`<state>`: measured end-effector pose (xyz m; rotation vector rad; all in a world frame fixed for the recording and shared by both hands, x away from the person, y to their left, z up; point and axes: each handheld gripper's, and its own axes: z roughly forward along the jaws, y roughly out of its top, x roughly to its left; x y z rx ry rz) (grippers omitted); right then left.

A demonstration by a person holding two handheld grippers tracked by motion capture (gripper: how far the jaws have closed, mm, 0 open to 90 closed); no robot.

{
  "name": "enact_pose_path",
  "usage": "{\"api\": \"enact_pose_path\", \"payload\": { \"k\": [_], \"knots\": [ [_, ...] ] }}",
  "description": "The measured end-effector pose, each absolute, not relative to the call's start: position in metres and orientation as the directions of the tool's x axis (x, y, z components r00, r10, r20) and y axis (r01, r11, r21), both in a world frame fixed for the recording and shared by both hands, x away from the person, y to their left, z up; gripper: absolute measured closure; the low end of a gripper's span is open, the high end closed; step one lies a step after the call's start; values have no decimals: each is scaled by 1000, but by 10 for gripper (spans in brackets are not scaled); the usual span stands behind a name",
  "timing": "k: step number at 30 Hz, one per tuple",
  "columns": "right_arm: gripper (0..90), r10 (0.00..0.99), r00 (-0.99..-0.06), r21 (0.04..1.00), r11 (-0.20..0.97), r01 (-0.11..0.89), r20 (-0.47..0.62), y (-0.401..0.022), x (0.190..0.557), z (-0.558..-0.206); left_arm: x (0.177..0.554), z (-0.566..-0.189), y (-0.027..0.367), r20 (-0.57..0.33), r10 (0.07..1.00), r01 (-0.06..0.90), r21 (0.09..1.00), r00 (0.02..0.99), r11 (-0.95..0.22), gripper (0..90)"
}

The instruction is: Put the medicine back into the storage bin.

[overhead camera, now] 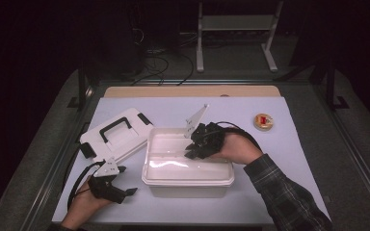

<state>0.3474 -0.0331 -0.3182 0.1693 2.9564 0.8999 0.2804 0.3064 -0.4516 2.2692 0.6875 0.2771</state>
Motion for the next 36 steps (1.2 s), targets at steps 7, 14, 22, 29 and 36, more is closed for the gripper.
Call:
{"api": "enact_pose_path", "payload": {
  "k": [7,14,22,29,36],
  "knots": [
    [849,101,-995,553,830,77,-14,-30,348,-321,280,-452,306,-6,553,394,709,833,-585,84],
    [885,79,-997,559,826,71,10,-32,350,-322,280,-452,306,-7,553,394,709,833,-585,84],
    [890,73,-997,553,830,73,22,-30,350,-319,280,-452,306,-7,553,394,709,833,-585,84],
    [890,71,-997,518,853,70,18,-26,350,-311,280,-452,306,-7,553,394,709,833,-585,84],
    [890,69,-998,512,857,63,8,-25,349,-297,280,-452,306,-8,553,395,709,833,-584,84]
  ]
}}
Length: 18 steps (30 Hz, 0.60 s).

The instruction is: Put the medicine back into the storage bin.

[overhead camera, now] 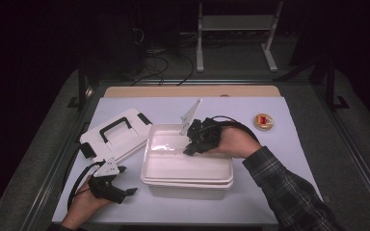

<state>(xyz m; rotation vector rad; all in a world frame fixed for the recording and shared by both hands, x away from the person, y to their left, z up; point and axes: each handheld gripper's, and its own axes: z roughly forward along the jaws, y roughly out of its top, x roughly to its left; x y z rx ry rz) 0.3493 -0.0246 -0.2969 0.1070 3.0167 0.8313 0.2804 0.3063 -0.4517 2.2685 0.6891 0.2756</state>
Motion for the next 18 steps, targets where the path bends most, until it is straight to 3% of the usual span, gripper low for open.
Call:
{"api": "enact_pose_path", "payload": {
  "k": [18],
  "knots": [
    [890,150,-988,520,848,107,-41,-71,345,-256,280,-452,306,-6,553,394,709,833,-585,84]
  ]
}}
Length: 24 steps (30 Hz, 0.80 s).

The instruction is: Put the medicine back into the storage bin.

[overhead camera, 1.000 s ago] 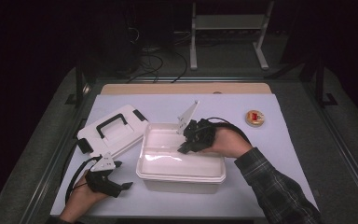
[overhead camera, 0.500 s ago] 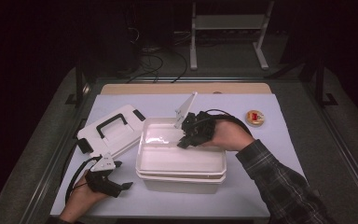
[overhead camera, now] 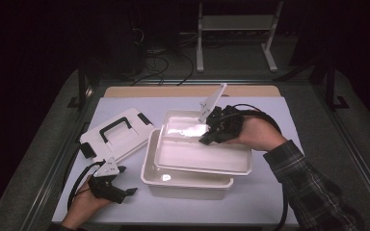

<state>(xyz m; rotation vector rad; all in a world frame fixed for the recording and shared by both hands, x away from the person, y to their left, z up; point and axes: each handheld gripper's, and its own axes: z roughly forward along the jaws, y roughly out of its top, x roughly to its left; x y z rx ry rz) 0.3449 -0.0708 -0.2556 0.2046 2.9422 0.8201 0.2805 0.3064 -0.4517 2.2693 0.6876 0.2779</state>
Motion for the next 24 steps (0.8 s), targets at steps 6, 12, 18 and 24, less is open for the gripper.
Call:
{"api": "enact_pose_path", "payload": {
  "k": [6,12,18,24],
  "knots": [
    [889,192,-980,529,838,136,-52,-92,343,-250,280,-452,306,-5,552,393,709,834,-586,84],
    [890,242,-969,535,826,174,-58,-117,342,-247,280,-452,306,-5,553,393,709,833,-585,84],
    [890,302,-951,546,808,222,-60,-146,339,-248,280,-452,306,-5,553,393,710,833,-585,84],
    [890,358,-932,551,789,272,-51,-171,337,-253,280,-452,306,-4,553,392,710,833,-585,84]
  ]
}}
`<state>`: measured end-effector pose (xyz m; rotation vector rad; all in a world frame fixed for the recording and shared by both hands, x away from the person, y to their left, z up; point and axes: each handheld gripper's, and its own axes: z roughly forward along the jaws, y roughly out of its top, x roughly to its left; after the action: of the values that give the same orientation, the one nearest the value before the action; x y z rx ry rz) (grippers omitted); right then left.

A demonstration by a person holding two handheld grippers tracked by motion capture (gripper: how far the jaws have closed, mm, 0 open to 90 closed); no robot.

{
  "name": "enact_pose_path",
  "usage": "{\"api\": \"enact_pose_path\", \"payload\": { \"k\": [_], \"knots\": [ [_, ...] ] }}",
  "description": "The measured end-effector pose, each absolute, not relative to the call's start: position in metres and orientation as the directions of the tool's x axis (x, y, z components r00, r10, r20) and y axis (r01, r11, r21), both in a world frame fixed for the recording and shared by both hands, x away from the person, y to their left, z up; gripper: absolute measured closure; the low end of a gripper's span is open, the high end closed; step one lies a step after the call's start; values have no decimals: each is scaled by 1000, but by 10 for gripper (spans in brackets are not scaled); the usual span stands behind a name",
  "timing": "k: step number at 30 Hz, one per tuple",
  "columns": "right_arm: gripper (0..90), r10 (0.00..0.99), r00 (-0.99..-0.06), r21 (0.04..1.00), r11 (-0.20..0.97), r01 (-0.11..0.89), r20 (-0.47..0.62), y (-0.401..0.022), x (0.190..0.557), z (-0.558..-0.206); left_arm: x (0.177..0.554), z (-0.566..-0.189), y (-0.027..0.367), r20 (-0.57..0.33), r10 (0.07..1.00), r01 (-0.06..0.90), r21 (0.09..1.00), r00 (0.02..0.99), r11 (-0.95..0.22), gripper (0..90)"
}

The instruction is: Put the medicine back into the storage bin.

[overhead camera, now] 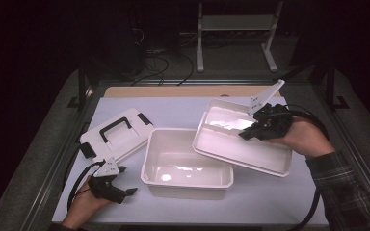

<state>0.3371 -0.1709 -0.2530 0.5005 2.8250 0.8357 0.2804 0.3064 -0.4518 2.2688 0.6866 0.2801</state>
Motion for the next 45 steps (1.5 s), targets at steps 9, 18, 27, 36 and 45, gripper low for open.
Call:
{"api": "enact_pose_path", "payload": {
  "k": [9,18,27,36,45],
  "knots": [
    [890,453,-890,565,746,353,-43,-212,330,-261,280,-452,306,-6,555,394,711,832,-583,84],
    [890,542,-840,567,703,430,-34,-251,321,-274,280,-452,306,-3,553,392,709,833,-586,84],
    [890,588,-808,559,677,479,-20,-271,314,-293,280,-452,306,-2,553,391,709,833,-587,84],
    [890,609,-793,541,666,513,2,-276,311,-320,280,-452,306,-3,555,392,711,832,-584,84],
    [890,617,-786,519,660,543,37,-273,312,-353,280,-452,306,-3,554,392,711,832,-585,84]
  ]
}}
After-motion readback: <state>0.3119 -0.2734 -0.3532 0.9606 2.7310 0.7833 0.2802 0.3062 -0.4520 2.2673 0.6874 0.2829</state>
